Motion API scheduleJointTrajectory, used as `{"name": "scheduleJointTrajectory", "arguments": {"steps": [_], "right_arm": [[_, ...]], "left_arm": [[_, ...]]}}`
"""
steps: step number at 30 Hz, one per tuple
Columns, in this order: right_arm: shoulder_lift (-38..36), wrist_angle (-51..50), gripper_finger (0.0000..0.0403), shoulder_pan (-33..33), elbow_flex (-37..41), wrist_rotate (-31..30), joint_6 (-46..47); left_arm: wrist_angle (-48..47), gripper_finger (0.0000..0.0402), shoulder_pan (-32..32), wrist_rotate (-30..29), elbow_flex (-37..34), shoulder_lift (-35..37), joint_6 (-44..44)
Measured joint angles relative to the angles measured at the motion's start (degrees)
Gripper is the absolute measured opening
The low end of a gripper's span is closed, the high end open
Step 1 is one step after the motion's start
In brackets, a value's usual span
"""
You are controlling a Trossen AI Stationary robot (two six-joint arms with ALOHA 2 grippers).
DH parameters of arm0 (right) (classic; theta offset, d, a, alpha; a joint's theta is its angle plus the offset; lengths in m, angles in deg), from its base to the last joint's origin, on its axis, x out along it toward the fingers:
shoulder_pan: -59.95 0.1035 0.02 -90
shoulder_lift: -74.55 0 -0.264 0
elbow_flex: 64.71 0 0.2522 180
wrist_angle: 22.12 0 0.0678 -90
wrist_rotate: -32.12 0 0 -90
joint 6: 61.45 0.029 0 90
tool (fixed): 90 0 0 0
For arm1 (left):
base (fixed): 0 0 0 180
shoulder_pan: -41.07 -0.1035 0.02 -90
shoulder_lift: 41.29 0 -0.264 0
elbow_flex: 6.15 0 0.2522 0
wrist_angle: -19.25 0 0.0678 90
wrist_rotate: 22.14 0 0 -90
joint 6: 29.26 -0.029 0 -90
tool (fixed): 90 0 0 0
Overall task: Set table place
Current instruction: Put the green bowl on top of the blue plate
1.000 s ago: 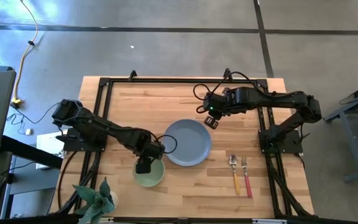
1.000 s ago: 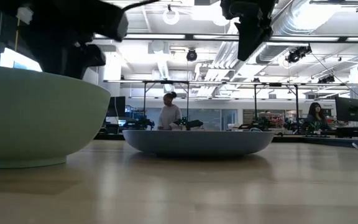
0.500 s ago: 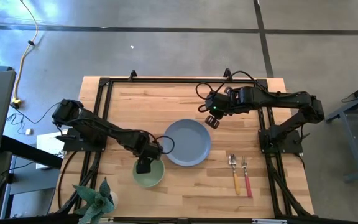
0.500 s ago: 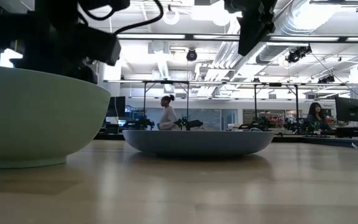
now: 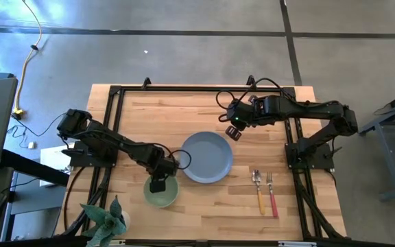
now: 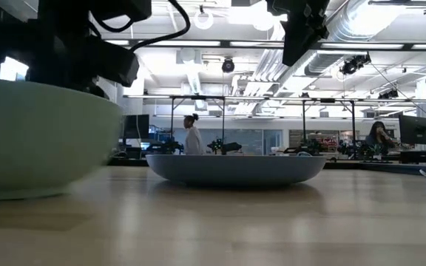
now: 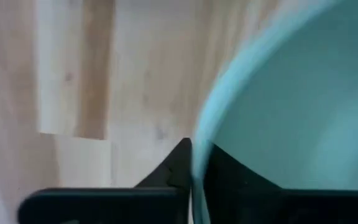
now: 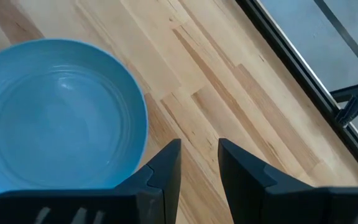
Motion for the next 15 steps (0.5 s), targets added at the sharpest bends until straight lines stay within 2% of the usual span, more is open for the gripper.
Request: {"name": "scheduleJointTrajectory", "arguments": {"steps": [7,15], "right_arm": [[0.0,0.0,0.0099,0.0,0.0,0.0,0.5],[0.0,0.0,0.0099,0.0,0.0,0.0,0.6]], "left_arm": [[-0.7,0.0005,0.1,-0.3,2.2,0.0,0.2],[-7.7,0.0002,-3.9,-1.7,13.8,-0.1,-2.2]]}}
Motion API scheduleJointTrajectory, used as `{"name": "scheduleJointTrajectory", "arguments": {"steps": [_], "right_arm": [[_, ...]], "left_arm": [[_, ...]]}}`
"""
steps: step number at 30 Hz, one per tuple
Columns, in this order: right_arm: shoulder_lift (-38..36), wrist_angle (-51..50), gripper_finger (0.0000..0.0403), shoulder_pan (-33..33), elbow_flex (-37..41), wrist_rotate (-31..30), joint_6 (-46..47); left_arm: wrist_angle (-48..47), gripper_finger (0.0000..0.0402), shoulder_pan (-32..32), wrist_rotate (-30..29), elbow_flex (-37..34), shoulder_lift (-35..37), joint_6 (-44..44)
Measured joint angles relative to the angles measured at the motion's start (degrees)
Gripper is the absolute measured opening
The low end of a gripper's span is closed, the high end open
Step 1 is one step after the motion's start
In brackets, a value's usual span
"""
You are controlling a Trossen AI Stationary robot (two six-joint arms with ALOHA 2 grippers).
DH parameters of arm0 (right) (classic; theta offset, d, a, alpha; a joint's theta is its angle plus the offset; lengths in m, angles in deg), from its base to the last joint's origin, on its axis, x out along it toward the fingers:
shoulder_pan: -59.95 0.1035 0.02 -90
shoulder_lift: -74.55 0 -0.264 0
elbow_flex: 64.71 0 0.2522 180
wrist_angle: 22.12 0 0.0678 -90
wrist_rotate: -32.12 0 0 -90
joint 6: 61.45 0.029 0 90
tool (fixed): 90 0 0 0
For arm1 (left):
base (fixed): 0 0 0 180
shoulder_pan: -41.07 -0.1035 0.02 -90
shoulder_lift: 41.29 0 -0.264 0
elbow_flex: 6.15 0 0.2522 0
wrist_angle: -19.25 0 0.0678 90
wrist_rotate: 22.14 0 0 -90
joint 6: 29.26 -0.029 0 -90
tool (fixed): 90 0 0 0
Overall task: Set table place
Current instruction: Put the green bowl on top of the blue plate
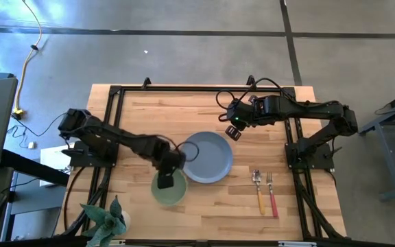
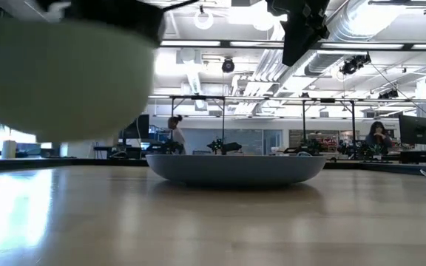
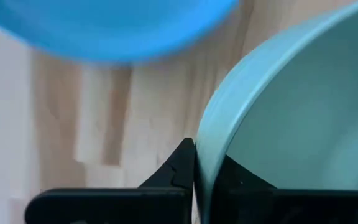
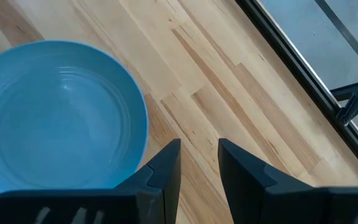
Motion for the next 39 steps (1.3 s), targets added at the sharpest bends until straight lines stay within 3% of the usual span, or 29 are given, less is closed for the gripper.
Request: {"name": "scheduleJointTrajectory", "arguments": {"steps": [8,16,23,34,39], "right_arm": [[-2.7,-1.2,0.0099,0.0,0.0,0.0,0.8],[-10.7,-4.9,0.0099,-0.1,0.0,-4.2,4.7],[-17.4,-7.0,0.0099,-0.2,0.0,-7.7,9.2],[-20.4,-9.6,0.0099,-0.2,0.0,-8.0,10.4],[-20.4,-10.0,0.0099,-0.1,0.0,-8.0,10.3]], "left_arm": [[0.9,0.0001,-11.4,-0.7,11.1,0.0,-9.2],[0.5,0.0000,-19.8,-0.6,13.6,-2.1,-12.4],[0.3,0.0000,-19.9,2.6,21.6,-13.1,-17.5],[-16.0,0.0000,-20.0,2.0,52.1,-31.3,-27.1],[-17.5,0.0000,-20.0,0.6,55.3,-33.8,-28.2]]}}
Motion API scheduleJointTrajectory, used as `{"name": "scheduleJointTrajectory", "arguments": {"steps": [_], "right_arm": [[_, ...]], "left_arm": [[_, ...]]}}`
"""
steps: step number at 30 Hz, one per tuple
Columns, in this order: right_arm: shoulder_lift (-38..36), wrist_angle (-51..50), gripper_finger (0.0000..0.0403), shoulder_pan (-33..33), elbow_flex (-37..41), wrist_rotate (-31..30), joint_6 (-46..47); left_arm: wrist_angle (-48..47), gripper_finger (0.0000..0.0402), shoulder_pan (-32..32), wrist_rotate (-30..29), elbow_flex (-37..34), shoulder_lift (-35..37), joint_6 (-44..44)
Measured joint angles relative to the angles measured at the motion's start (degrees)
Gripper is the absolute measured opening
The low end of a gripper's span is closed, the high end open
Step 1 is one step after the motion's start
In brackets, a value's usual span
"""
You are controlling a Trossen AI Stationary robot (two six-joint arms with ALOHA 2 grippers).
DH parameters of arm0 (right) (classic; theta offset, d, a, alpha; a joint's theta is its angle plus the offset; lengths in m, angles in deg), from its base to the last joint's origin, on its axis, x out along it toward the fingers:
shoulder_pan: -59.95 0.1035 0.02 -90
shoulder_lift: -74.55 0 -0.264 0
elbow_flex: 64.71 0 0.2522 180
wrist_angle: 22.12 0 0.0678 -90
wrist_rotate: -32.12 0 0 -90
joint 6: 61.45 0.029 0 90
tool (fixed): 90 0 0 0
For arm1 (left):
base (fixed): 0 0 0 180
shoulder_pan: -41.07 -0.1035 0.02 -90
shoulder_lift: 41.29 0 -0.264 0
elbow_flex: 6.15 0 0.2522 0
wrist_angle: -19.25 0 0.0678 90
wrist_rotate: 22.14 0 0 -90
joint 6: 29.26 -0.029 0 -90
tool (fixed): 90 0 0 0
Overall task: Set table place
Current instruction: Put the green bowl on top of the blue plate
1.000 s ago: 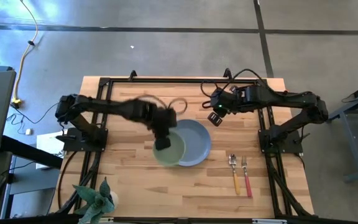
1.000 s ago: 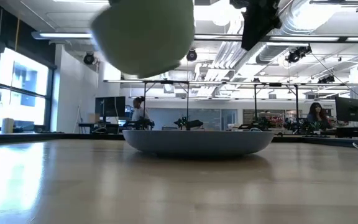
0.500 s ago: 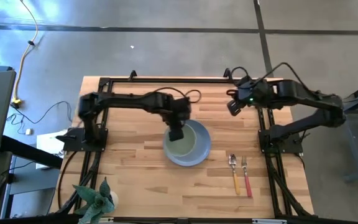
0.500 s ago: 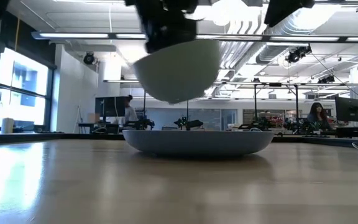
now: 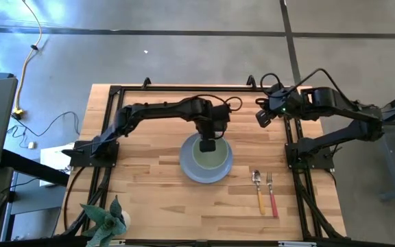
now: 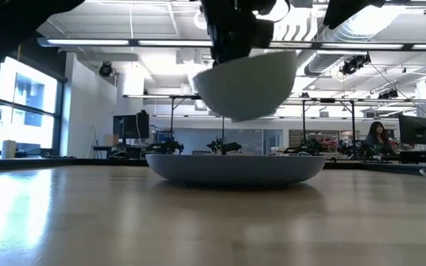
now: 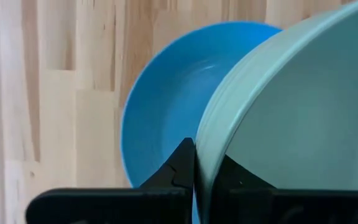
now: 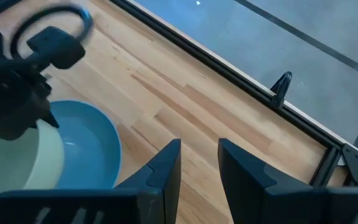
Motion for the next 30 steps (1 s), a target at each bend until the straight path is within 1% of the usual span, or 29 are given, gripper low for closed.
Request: {"name": "scheduleJointTrajectory", "arguments": {"steps": [6,11,16,18,30], "right_arm": [[-0.1,-0.6,0.0099,0.0,0.0,-0.1,-0.4],[-0.1,-0.7,0.0099,0.0,0.0,-0.1,-0.4],[-0.1,-0.7,0.0099,0.0,0.0,-0.1,-0.4],[-0.1,-0.7,0.0099,0.0,0.0,-0.1,-0.4],[-0.1,-0.7,0.0099,0.0,0.0,-0.1,-0.4]], "left_arm": [[-1.9,0.0000,-0.4,0.1,-0.9,-3.1,0.4],[-0.3,0.0000,-0.4,0.6,-0.9,-5.8,0.1],[0.7,0.0000,-0.5,1.0,-0.8,-6.8,-0.6],[-0.7,0.0000,-0.7,1.0,-1.0,-7.0,-0.6],[-0.6,0.0000,-2.0,0.4,-0.9,-7.4,-1.3]]}}
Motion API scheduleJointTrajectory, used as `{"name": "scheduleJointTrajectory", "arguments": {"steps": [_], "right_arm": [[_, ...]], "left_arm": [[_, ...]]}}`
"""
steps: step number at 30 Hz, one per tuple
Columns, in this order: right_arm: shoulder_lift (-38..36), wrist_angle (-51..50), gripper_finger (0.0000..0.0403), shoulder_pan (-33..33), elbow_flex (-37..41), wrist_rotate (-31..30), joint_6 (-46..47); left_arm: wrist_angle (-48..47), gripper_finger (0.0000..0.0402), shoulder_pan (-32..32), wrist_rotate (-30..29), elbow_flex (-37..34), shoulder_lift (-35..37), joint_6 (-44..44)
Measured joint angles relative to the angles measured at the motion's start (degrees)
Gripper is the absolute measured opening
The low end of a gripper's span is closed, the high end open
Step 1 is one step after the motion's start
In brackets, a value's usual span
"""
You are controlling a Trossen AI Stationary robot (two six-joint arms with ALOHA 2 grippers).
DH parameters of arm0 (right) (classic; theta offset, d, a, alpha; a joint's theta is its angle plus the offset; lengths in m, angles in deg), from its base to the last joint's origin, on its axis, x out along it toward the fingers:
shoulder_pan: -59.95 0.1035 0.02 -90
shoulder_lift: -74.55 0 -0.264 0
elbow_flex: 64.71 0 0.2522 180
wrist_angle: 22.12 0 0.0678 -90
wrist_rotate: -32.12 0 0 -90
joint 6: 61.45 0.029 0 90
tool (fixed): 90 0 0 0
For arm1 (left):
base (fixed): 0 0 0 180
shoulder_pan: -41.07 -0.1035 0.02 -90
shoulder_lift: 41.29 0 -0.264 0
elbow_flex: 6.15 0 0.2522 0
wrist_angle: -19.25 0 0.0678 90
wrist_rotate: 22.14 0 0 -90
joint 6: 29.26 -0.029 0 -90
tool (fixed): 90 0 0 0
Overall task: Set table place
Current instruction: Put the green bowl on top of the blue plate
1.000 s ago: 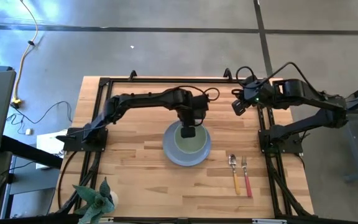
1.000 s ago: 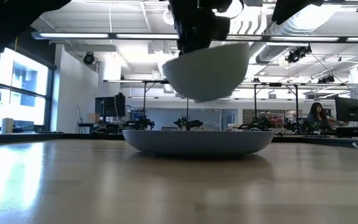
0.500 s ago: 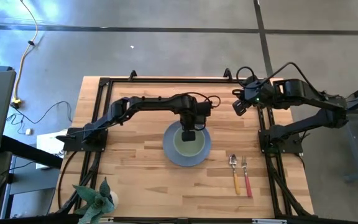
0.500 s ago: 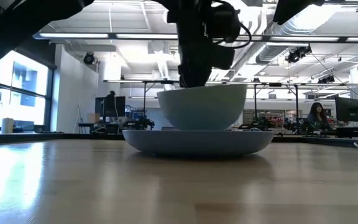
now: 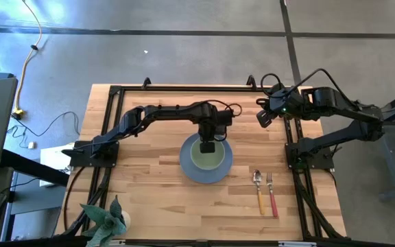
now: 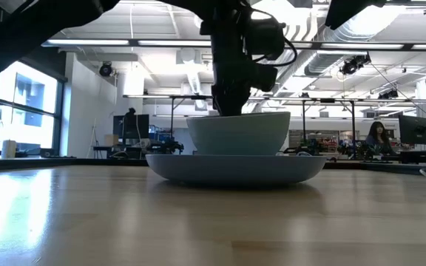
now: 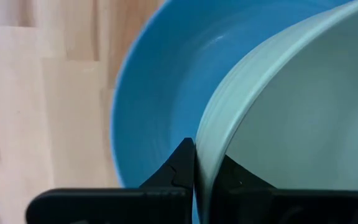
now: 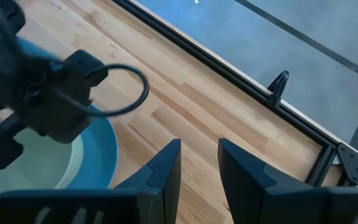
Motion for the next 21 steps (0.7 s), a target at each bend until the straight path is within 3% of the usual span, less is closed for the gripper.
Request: {"name": "scheduleJointTrajectory", "arguments": {"steps": [21], "right_arm": [[0.0,0.0,0.0099,0.0,0.0,0.0,0.0]], "left_arm": [[-0.7,0.0000,0.2,3.7,0.1,-2.6,-1.1]]}}
